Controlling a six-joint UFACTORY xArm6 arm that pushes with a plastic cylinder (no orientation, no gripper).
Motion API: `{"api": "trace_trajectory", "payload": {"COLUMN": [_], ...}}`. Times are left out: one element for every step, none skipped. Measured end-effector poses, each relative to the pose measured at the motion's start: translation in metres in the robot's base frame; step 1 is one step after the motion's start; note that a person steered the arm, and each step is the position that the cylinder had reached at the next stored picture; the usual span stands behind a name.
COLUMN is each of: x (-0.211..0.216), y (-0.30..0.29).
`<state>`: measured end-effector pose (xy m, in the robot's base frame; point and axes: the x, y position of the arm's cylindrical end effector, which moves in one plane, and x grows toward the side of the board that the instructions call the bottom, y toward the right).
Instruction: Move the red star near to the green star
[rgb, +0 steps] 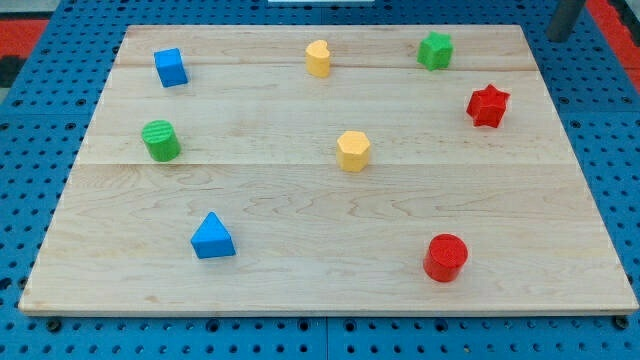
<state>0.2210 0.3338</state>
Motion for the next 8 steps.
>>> {"api": "trace_trajectory", "payload": {"x": [0.002,0.067,0.082,0.085,0.122,0.157,0.147,0.147], "y": [-0.032,-0.040,-0.040,-0.039,-0.022,-0.014,-0.032,-0.032]}}
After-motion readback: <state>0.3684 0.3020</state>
